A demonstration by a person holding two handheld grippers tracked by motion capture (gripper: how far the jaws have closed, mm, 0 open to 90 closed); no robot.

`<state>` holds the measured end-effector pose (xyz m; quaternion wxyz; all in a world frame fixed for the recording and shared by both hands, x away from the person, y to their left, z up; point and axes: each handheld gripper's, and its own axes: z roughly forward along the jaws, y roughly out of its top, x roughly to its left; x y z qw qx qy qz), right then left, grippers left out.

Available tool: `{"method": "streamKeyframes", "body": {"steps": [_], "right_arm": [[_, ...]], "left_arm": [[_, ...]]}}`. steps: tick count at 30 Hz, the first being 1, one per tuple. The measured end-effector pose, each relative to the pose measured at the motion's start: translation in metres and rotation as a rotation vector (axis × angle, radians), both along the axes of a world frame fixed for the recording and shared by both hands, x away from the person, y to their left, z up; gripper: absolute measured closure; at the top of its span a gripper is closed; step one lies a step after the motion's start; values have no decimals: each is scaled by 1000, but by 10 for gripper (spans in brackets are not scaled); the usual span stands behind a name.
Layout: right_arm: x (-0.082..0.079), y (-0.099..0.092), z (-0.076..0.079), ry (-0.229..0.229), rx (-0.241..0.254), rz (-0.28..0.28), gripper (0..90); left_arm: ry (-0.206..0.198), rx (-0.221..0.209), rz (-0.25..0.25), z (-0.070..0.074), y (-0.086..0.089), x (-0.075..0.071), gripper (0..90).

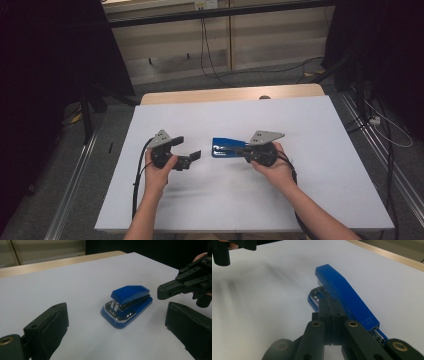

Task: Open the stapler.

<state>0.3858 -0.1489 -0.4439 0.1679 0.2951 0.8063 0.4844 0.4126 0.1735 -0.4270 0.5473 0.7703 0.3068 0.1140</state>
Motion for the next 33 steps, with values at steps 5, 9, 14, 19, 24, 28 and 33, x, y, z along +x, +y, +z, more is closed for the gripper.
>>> {"method": "streamKeyframes", "body": {"steps": [5,9,14,19,24,28,33], "right_arm": [[7,9,-3,-13,-50,26,900],[13,15,-4,-18,-73,38,900],[19,21,-8,-18,-93,59,900],[23,27,-12,-23,-119,86,900],[27,31,-14,-34,-140,97,900],[28,31,-17,-42,-167,108,900],[29,32,-18,-64,-202,123,900]], "left_arm": [[8,-3,6,-2,0,3,50],[13,-4,-3,-4,-2,4,53],[25,-3,-3,-7,-2,6,56],[24,-2,1,-8,-2,8,64],[30,3,0,-10,-2,9,65],[31,5,-4,-11,-3,9,65],[39,6,-3,-12,-4,10,65]]}}
